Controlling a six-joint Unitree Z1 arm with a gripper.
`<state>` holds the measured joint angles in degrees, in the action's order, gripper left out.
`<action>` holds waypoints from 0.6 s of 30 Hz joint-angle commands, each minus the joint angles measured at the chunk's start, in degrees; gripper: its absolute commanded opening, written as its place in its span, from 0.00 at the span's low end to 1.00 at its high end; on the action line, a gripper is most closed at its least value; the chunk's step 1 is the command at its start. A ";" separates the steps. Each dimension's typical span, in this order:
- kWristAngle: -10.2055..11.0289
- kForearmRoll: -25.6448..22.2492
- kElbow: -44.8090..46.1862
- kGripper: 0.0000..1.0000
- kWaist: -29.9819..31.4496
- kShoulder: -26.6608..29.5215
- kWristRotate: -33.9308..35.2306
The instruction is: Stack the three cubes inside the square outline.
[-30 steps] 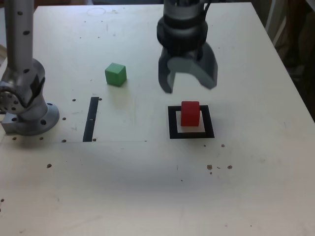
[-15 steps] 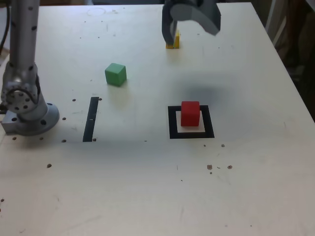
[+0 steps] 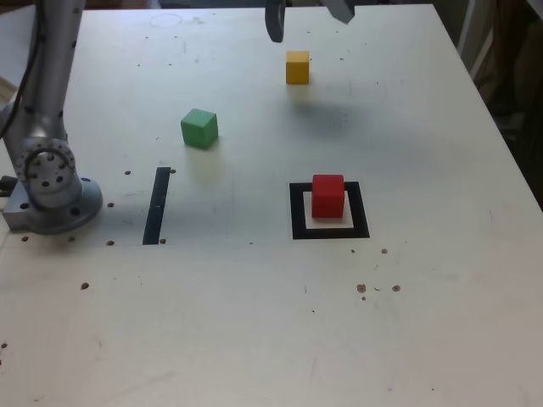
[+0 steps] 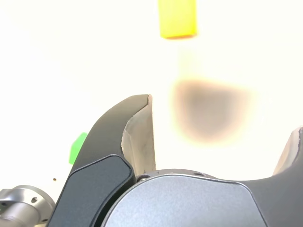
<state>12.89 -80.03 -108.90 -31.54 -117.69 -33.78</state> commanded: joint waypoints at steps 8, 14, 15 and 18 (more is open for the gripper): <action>2.21 -0.08 -1.77 1.00 -4.17 -5.48 -2.83; 2.75 0.14 -4.83 0.99 -5.09 -8.88 -4.52; 2.75 0.15 -5.36 0.99 -5.34 -9.59 -4.73; 2.59 0.46 -6.44 0.98 -6.25 -11.87 -5.07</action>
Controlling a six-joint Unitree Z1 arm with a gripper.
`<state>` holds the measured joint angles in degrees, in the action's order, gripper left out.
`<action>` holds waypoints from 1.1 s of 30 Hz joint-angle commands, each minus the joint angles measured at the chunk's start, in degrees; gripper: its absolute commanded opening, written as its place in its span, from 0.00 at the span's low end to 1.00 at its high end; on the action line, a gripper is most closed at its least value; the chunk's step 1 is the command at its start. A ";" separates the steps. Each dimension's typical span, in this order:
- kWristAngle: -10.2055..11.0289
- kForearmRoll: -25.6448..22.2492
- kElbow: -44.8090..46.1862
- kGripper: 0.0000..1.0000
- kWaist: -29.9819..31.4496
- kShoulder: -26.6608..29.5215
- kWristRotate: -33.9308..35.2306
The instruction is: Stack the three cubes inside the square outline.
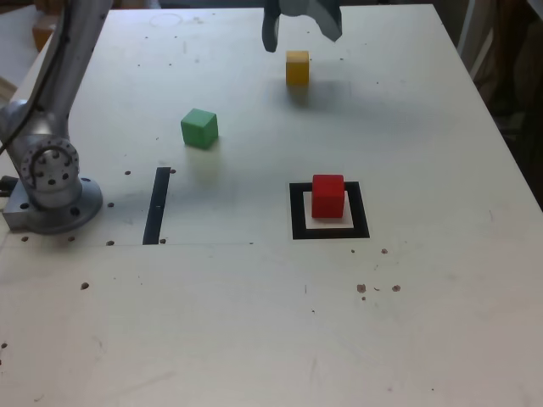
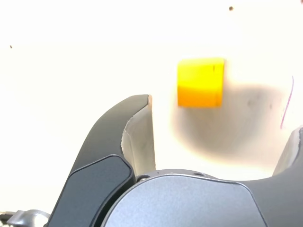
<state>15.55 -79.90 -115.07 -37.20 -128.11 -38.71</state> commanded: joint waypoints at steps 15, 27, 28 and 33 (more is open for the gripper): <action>-2.91 2.29 -0.50 0.75 -3.10 -6.06 -1.02; -5.35 2.55 -1.98 0.55 -3.14 -7.21 -1.02; -5.44 2.50 -2.29 0.55 -3.14 -7.27 -1.02; -5.77 2.06 -2.99 0.53 -3.14 -7.57 -0.71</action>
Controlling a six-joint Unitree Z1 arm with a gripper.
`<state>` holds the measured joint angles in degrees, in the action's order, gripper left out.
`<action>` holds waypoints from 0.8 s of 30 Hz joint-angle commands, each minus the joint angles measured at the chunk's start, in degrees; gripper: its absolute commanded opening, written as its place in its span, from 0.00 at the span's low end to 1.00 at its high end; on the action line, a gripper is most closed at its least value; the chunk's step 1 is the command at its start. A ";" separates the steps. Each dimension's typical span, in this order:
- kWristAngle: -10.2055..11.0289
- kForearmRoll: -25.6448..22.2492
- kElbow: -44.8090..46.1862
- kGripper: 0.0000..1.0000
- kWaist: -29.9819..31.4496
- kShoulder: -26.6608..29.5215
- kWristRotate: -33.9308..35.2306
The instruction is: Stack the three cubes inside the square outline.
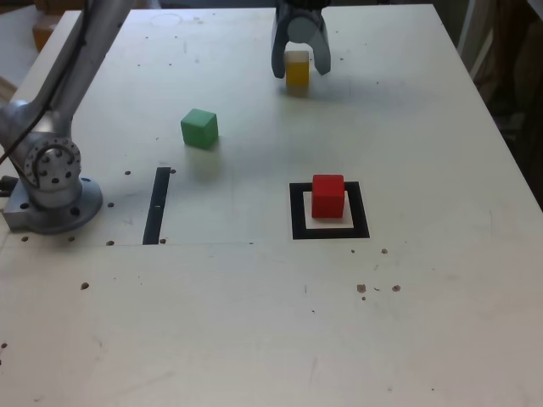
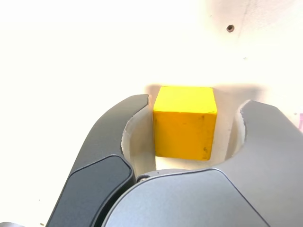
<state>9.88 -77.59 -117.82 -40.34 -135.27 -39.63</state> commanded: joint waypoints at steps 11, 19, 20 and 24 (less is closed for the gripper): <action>0.03 -0.74 -1.38 0.32 0.00 -0.31 0.70; -0.79 -2.47 -0.06 0.29 0.61 2.39 1.08; -0.92 -2.71 0.56 0.29 1.03 3.36 1.21; -1.31 -3.46 3.52 0.30 3.71 8.05 1.79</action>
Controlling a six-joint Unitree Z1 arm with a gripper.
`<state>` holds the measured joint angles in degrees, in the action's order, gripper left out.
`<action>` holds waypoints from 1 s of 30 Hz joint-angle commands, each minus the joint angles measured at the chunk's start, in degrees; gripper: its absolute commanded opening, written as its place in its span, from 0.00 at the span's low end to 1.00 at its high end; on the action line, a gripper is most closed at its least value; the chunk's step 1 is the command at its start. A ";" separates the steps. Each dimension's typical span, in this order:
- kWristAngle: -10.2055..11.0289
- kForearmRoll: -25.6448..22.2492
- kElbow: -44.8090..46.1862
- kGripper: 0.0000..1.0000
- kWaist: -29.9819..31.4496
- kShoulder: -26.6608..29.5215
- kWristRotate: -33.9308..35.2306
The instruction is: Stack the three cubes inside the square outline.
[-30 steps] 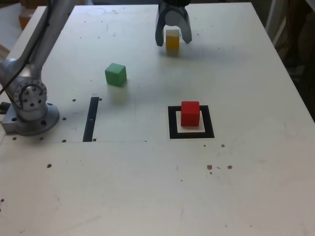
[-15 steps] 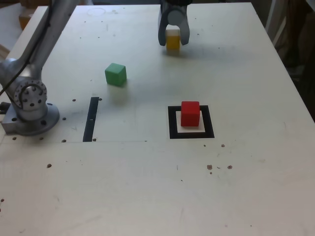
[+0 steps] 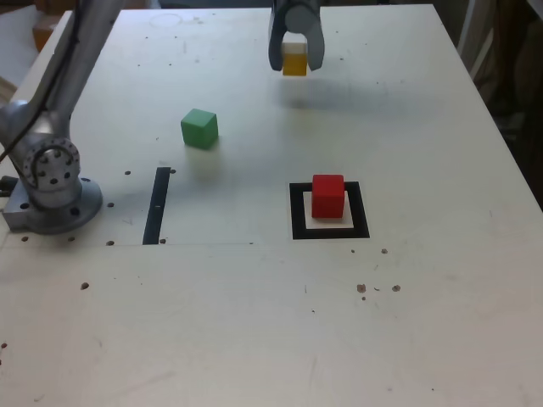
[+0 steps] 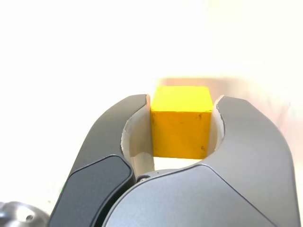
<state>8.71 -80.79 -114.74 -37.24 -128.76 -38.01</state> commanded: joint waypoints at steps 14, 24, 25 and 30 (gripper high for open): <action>0.07 -0.34 15.08 0.30 22.17 18.79 11.60; -1.94 -0.21 20.45 0.30 37.09 21.92 27.89; -2.01 -0.12 20.40 0.30 38.28 21.77 29.49; -2.23 0.40 20.14 0.30 42.84 20.32 36.45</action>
<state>6.56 -80.57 -94.37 5.22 -107.71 -2.23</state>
